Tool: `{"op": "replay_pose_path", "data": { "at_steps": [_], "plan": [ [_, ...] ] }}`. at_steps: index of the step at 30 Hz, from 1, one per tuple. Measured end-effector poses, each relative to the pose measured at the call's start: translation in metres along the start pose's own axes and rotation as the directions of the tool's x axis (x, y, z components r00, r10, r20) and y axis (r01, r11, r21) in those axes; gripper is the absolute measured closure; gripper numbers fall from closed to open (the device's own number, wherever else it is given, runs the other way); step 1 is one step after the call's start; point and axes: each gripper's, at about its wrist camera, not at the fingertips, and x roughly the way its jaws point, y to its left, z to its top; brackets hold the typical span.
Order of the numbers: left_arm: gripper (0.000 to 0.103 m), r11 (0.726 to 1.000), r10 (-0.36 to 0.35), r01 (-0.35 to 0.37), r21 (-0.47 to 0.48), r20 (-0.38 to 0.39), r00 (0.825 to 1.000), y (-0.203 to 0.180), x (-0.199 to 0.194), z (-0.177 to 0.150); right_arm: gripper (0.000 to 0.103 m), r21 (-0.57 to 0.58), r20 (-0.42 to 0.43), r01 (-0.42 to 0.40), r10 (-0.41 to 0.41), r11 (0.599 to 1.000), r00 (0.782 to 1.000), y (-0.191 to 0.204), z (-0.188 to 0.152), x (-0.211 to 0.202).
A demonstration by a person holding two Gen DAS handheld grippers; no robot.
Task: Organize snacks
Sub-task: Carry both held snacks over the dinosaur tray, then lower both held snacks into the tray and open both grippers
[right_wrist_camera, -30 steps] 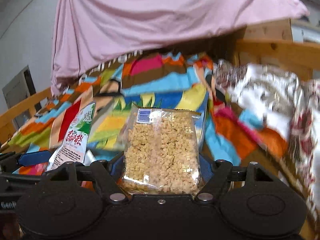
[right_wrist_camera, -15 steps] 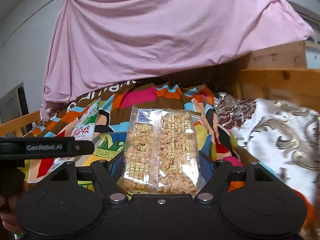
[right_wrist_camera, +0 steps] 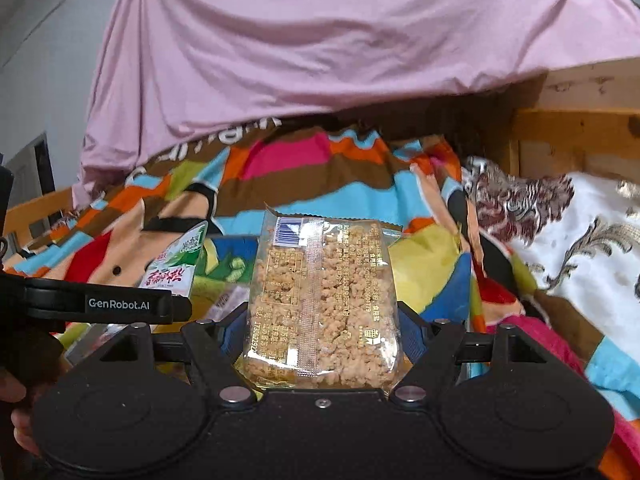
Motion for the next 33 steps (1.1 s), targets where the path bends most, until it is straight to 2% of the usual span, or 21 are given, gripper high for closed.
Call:
{"op": "replay_pose_path", "data": {
  "at_steps": [9, 21, 26, 33],
  "plan": [
    [0.009, 1.0, 0.023, -0.023, 0.011, -0.048, 0.999, -0.001, 0.017, -0.007, 0.028, -0.002, -0.086, 0.026, -0.026, 1.0, 0.996, 0.0, -0.013, 0.019],
    [0.008, 1.0, 0.006, -0.008, -0.023, -0.057, 0.998, 0.007, 0.02, -0.01, 0.026, -0.044, -0.105, 0.045, -0.049, 0.998, 0.993, 0.006, -0.017, 0.026],
    [0.005, 0.999, 0.0, -0.003, -0.048, -0.063, 0.998, 0.009, 0.02, -0.011, 0.02, -0.046, -0.088, 0.028, -0.032, 0.999, 0.996, 0.007, -0.016, 0.022],
    [0.001, 0.999, 0.0, -0.001, -0.041, -0.033, 0.999, 0.008, 0.003, -0.011, 0.008, -0.033, -0.003, 0.018, -0.019, 0.999, 1.0, 0.01, -0.002, -0.001]
  ]
}}
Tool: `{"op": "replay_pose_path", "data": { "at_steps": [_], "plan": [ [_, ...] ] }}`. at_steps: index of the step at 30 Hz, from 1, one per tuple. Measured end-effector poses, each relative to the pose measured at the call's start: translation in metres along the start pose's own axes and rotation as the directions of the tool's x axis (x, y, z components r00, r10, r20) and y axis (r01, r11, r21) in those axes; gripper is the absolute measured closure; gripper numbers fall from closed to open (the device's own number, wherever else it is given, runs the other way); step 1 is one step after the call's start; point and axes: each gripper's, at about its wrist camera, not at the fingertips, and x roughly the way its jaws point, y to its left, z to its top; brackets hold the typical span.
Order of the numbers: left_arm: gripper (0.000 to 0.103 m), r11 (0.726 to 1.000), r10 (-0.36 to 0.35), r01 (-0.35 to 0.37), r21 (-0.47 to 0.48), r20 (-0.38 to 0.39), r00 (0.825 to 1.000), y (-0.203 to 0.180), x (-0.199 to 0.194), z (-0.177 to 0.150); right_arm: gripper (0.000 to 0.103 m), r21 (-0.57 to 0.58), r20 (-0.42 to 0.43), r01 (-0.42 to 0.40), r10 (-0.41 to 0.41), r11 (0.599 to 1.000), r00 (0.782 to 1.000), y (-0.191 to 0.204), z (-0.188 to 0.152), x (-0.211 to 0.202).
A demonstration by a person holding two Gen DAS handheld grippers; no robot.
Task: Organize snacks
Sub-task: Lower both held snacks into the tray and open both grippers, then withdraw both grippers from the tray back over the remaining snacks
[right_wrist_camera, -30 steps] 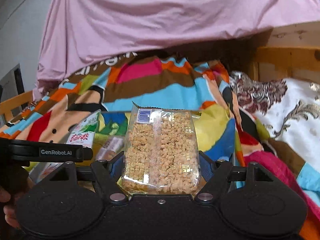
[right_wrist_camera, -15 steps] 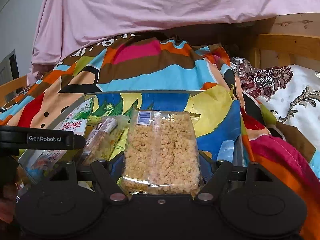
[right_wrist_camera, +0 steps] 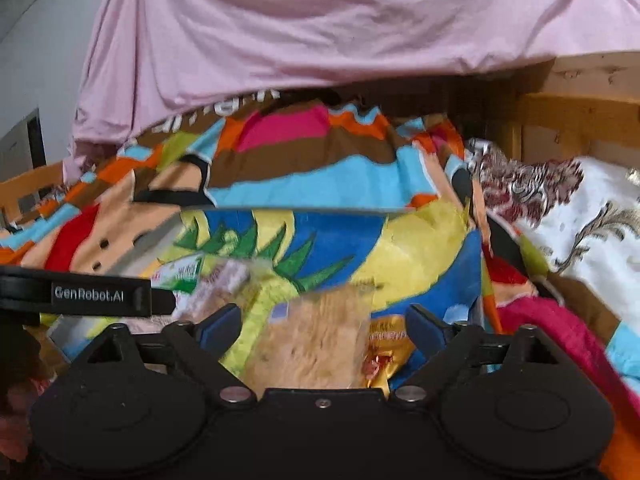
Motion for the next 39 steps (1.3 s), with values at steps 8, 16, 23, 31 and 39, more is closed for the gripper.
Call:
{"op": "replay_pose_path", "data": {
  "at_steps": [8, 16, 23, 31, 39],
  "plan": [
    [0.001, 0.999, -0.026, 0.029, -0.034, 0.089, 0.996, 0.011, -0.048, 0.007, 0.001, 0.015, 0.141, 0.017, -0.019, 1.0, 0.99, 0.004, 0.026, -0.058],
    [0.001, 0.999, -0.027, 0.033, -0.021, 0.229, 0.973, 0.022, -0.12, 0.01, 0.001, -0.01, 0.245, 0.051, -0.047, 0.999, 0.968, 0.019, 0.039, -0.131],
    [0.0, 1.0, -0.026, 0.03, -0.008, 0.299, 0.954, 0.032, -0.183, -0.008, 0.001, -0.025, 0.294, 0.084, -0.073, 0.996, 0.953, 0.04, 0.032, -0.194],
    [0.0, 1.0, -0.002, 0.005, -0.008, 0.356, 0.934, 0.053, -0.247, -0.037, 0.001, -0.094, 0.32, 0.129, -0.093, 0.987, 0.943, 0.07, 0.009, -0.252],
    [0.0, 0.999, 0.011, -0.025, 0.03, 0.38, 0.925, 0.075, -0.289, -0.063, 0.001, -0.107, 0.309, 0.125, -0.087, 0.986, 0.947, 0.095, -0.022, -0.29]
  ]
}}
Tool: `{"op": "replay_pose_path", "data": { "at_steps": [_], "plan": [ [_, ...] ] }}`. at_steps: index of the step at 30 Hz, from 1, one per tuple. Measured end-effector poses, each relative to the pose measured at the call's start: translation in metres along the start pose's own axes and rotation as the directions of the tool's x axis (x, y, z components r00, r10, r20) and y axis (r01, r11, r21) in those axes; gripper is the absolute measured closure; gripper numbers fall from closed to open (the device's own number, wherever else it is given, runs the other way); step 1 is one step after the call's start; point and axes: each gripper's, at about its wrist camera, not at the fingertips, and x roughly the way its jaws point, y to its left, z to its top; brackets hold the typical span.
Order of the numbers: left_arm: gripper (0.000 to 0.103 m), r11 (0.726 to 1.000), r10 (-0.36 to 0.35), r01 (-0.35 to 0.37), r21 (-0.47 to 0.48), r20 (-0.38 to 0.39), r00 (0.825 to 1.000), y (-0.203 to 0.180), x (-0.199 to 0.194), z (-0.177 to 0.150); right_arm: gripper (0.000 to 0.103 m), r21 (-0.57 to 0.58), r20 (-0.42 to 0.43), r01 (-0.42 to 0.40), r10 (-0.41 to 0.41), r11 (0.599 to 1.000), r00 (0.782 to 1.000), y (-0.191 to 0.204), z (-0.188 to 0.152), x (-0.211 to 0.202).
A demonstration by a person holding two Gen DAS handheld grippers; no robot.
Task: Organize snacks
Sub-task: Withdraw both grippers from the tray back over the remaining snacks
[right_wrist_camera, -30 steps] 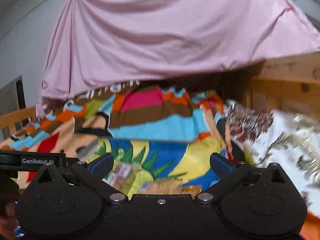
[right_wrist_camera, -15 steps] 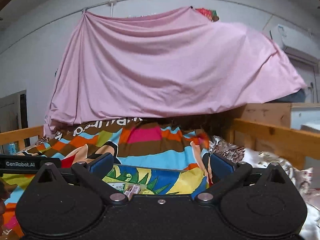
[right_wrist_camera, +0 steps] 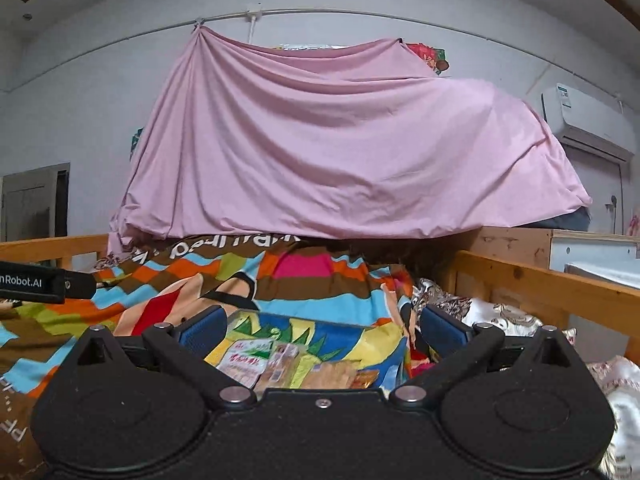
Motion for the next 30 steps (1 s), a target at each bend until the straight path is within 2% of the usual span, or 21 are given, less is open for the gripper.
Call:
{"op": "replay_pose_path", "data": {
  "at_steps": [4, 13, 21, 30],
  "plan": [
    [0.0, 1.0, 0.014, -0.013, 0.005, -0.02, 1.0, 0.012, -0.015, -0.009, 0.001, -0.022, 0.0, 0.001, -0.001, 1.0, 1.0, 0.016, -0.013, -0.024],
    [0.0, 0.998, 0.062, -0.06, 0.031, -0.072, 0.995, 0.037, -0.036, -0.028, 0.001, -0.018, -0.059, -0.071, 0.07, 0.997, 0.996, 0.045, -0.029, -0.053],
    [0.0, 0.992, 0.082, -0.069, 0.106, -0.121, 0.989, 0.048, -0.041, -0.049, 0.001, -0.058, -0.104, -0.124, 0.118, 0.991, 0.988, 0.063, -0.037, -0.054],
    [0.0, 0.984, 0.079, -0.05, 0.171, -0.164, 0.983, 0.051, -0.029, -0.06, 0.001, -0.027, -0.222, -0.169, 0.159, 0.985, 0.962, 0.065, -0.046, -0.034]
  ]
}}
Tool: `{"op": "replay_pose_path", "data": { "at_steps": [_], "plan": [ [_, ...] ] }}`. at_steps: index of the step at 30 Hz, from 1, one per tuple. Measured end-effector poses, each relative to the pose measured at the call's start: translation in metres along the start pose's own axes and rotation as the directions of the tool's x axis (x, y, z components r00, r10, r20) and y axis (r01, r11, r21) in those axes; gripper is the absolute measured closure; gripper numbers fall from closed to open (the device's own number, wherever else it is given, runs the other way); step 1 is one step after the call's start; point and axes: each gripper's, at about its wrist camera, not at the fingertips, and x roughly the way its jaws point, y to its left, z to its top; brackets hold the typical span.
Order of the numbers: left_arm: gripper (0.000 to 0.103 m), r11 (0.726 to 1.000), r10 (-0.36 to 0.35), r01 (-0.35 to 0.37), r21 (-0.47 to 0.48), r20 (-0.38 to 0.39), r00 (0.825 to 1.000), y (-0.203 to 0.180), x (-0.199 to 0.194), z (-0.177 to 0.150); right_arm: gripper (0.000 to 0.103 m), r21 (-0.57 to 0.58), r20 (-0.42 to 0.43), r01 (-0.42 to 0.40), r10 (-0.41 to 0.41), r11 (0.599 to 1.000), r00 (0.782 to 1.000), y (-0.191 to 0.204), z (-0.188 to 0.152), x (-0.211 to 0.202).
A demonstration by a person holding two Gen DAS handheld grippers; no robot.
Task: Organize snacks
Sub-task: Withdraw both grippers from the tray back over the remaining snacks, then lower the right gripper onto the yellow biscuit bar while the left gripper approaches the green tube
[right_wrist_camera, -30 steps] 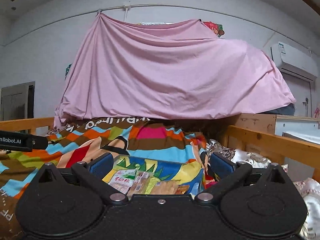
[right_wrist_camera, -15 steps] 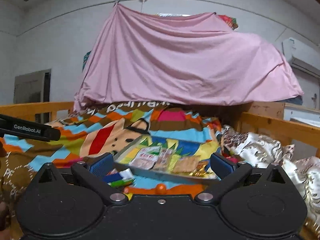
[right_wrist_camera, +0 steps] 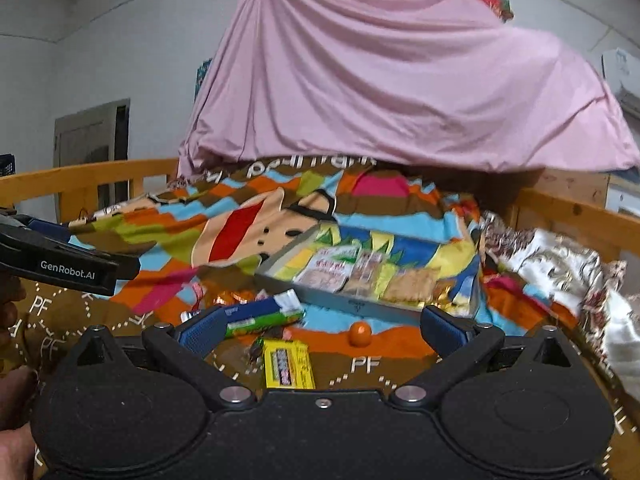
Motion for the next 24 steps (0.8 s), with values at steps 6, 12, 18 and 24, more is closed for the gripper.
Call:
{"op": "replay_pose_path", "data": {
  "at_steps": [6, 12, 18, 24],
  "plan": [
    [0.0, 0.997, -0.046, 0.049, 0.064, -0.04, 0.998, -0.003, 0.017, -0.005, 0.001, 0.018, -0.066, -0.027, 0.028, 0.999, 0.997, 0.0, -0.004, 0.014],
    [0.0, 0.983, -0.105, 0.117, 0.145, -0.085, 0.991, -0.009, 0.038, -0.008, 0.001, 0.035, -0.122, -0.035, 0.039, 0.999, 0.992, 0.001, -0.009, 0.028],
    [0.0, 0.936, -0.226, 0.247, 0.249, -0.112, 0.968, -0.013, 0.061, -0.01, 0.001, 0.094, -0.182, -0.042, 0.058, 0.995, 0.982, -0.004, -0.014, 0.044],
    [0.0, 0.885, -0.318, 0.352, 0.305, -0.157, 0.935, -0.016, 0.077, -0.014, 0.001, 0.077, -0.227, -0.053, 0.069, 0.996, 0.971, -0.001, -0.019, 0.063]
  ]
}}
